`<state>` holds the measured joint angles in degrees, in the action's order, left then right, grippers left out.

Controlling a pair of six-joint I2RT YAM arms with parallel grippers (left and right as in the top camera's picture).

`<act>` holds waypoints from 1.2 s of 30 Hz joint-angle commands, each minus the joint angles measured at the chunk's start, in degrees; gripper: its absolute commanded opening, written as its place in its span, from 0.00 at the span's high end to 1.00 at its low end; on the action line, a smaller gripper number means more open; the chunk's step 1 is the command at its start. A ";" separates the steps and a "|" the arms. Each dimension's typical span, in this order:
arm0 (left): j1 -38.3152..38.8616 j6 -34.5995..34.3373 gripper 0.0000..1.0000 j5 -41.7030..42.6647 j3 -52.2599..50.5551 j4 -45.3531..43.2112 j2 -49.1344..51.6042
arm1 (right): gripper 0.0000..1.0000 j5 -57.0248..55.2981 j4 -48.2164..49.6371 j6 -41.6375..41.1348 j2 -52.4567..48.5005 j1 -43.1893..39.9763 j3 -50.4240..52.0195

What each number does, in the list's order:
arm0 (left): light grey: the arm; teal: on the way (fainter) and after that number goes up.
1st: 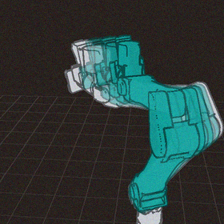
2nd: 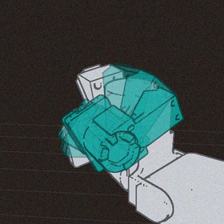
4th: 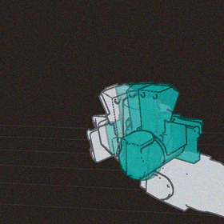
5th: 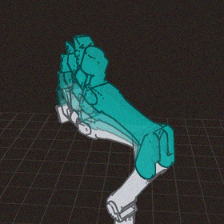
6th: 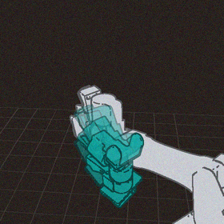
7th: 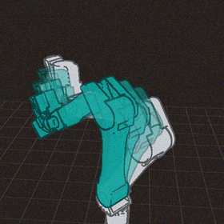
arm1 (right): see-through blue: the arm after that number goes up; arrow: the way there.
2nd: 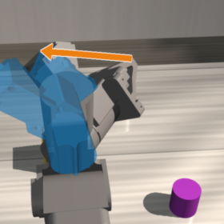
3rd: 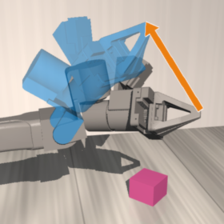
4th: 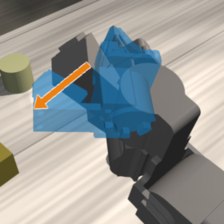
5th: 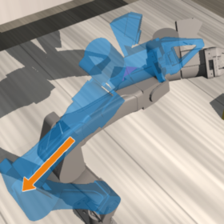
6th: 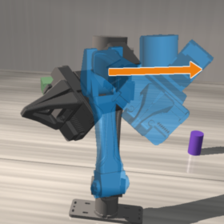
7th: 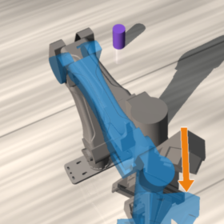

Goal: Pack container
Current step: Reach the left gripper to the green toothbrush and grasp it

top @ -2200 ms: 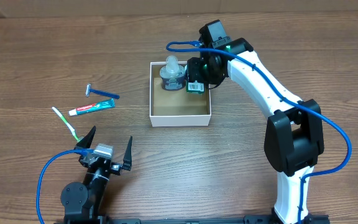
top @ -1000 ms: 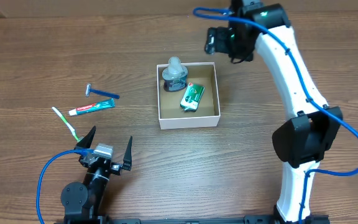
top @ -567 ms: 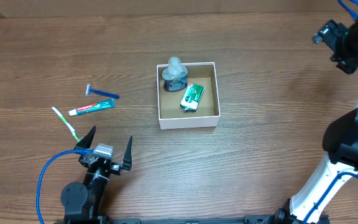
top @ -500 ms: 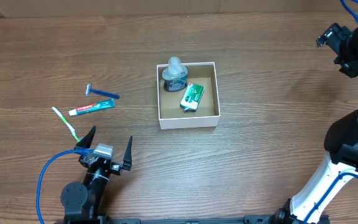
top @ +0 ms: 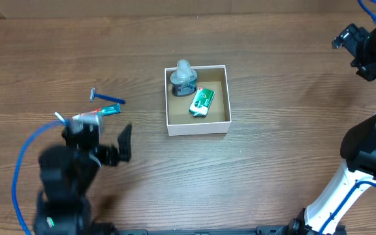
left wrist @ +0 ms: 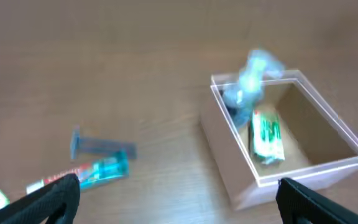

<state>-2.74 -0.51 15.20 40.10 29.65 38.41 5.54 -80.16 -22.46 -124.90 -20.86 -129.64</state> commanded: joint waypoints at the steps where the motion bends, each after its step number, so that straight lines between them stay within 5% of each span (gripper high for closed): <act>1: -0.24 -0.79 0.00 6.23 16.85 8.37 18.16 | 0.00 -0.37 0.31 -0.11 1.03 0.17 -1.57; 4: -0.24 -0.76 0.00 17.49 22.16 8.28 31.74 | 0.00 -0.37 0.31 -0.09 1.03 0.17 -1.57; 7: -0.31 -2.25 0.00 16.41 22.16 3.80 41.86 | 0.00 -0.37 0.31 -0.09 1.03 0.17 -1.57; 9: -0.35 -15.45 0.00 2.86 22.16 3.02 47.41 | 0.00 -0.37 0.31 -0.11 1.03 0.17 -1.57; 11: -1.64 -35.80 0.00 -11.78 22.16 6.86 52.92 | 0.00 -0.37 0.31 -0.11 1.03 0.17 -1.57; 14: -5.16 -48.74 0.00 -11.98 22.16 7.58 58.95 | 0.00 -0.37 0.31 -0.11 1.03 0.17 -1.57; 21: -8.55 -58.14 0.05 -17.22 22.16 6.73 63.87 | 0.00 -0.37 0.31 -0.11 1.03 0.17 -1.57; 23: -8.57 -55.93 0.06 -16.85 22.21 6.56 63.91 | 0.00 -0.37 0.31 -0.11 1.03 0.17 -1.57; 27: -8.61 -39.39 0.02 -12.70 26.01 14.23 63.91 | 0.00 -0.37 0.31 -0.11 1.03 0.17 -1.57; 32: -13.35 -31.23 0.00 -17.40 29.22 26.32 63.91 | 0.00 -0.37 0.31 -0.09 1.03 0.17 -1.57; 36: -20.72 -24.79 0.00 -18.53 29.11 25.00 63.91 | 0.00 -0.37 0.31 -0.11 1.03 0.17 -1.57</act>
<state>-20.18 -31.27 -1.85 68.40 55.70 101.91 5.56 -80.12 -22.46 -124.90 -20.84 -129.64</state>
